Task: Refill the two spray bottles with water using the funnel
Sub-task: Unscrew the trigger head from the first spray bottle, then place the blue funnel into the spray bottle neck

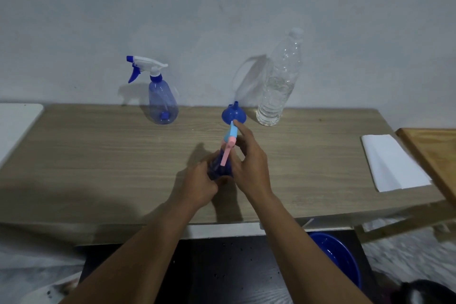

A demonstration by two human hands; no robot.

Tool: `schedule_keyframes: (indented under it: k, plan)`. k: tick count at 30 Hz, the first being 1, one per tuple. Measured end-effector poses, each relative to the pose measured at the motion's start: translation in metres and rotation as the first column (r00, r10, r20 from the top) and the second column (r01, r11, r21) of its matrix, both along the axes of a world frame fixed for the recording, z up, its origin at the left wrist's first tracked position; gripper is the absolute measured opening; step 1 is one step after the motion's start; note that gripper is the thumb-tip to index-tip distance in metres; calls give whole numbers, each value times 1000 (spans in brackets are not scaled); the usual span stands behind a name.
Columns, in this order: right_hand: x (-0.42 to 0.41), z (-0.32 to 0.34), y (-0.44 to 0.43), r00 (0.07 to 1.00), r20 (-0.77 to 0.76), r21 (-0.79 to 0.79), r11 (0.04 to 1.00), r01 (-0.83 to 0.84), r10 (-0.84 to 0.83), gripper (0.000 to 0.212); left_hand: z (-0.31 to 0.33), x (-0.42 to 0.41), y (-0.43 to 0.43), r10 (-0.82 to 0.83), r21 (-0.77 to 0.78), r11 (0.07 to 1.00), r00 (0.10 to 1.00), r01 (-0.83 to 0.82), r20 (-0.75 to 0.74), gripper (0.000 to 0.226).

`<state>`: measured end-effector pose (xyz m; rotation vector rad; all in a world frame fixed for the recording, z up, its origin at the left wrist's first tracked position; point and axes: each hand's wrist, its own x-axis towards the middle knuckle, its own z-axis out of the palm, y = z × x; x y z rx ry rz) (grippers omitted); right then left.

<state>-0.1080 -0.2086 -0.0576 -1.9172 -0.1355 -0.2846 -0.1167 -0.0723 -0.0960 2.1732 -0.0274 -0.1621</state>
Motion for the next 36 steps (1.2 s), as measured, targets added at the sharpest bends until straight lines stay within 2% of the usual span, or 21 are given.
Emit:
schedule_keyframes:
  k: [3,6,10,13,17,19,23,27,32,36]
  plan:
    - [2,15,-1,996,78,-94,995,41,-34,52,2,0,-1,20,0,1000,1000,-20,-11,47]
    - [7,35,-5,989,142,-143,987,70,-50,55,-1,0,-2,23,-14,1000,1000,-23,-19,54]
    - [13,72,-15,986,145,-194,974,114,-87,54,4,1,-2,37,-5,999,998,-37,-52,50]
    - [17,97,-24,973,162,-187,963,194,-165,49,2,3,0,55,-32,998,998,-56,-19,49]
    - [22,110,-37,956,148,-270,920,284,-251,51,-3,8,11,78,-17,997,997,-78,7,34]
    - [25,105,-43,962,90,-380,884,272,-257,51,-4,11,18,93,-41,995,995,-91,32,34]
    - [29,71,-51,960,-84,-553,814,178,-267,44,-7,13,28,91,-34,995,994,-89,61,48]
    - [31,26,-50,905,-272,-632,770,89,-327,38,-7,12,27,95,-30,995,989,-92,109,56]
    - [37,-28,-48,875,-338,-701,713,11,-346,38,-21,12,28,111,-5,994,985,-112,135,58]
    - [35,-58,-48,891,-312,-765,643,-30,-330,47,-27,14,29,113,52,991,981,-123,157,56]
